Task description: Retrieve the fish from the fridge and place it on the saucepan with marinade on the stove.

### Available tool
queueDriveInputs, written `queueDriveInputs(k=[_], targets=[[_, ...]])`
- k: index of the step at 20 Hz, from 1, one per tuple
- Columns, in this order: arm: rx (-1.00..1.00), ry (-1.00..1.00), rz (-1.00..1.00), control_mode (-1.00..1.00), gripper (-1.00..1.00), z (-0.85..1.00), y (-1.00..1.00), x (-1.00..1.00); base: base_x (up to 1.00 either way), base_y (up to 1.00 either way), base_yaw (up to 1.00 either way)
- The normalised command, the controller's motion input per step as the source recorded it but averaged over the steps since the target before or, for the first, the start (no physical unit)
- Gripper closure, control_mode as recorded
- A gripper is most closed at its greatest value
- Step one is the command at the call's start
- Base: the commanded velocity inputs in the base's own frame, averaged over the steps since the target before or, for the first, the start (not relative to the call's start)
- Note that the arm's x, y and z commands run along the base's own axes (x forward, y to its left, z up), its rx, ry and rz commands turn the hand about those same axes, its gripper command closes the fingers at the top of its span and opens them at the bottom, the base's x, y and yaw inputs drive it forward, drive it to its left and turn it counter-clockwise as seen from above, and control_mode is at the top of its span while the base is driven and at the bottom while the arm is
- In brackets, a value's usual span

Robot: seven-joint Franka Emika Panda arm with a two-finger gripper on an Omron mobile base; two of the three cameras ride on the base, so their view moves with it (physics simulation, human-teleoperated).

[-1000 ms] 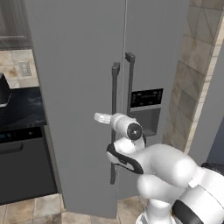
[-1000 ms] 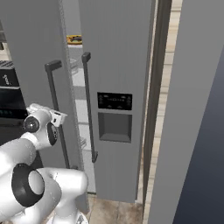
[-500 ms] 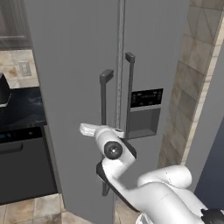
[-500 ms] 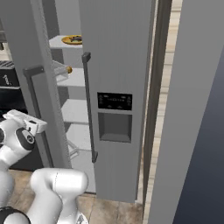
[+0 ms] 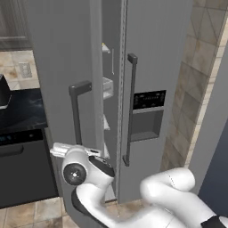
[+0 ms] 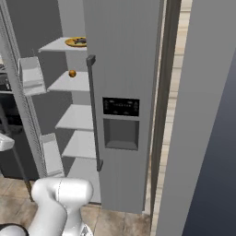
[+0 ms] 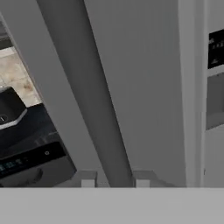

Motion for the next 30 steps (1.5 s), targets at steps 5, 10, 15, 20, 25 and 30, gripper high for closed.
queueDriveInputs(k=[5,10,15,20,25,30], targets=[[-0.01,0.04,0.02,-1.00,-1.00,0.02,0.23,-1.00,0.00,0.00,0.00],[0.11,0.00,0.10,-1.00,-1.00,0.50,-0.48,-1.00,0.00,0.00,0.00],[0.20,-0.04,0.16,-1.00,-1.00,0.81,-0.97,-0.87,0.00,0.00,0.00],[0.24,0.00,0.18,-1.00,-1.00,0.74,-1.00,-0.21,0.00,0.00,0.00],[0.15,0.04,0.28,-1.00,-1.00,0.14,-0.89,0.48,0.00,0.00,0.00],[0.06,0.10,0.23,-1.00,-1.00,0.00,-0.49,0.87,0.00,0.00,0.00]])
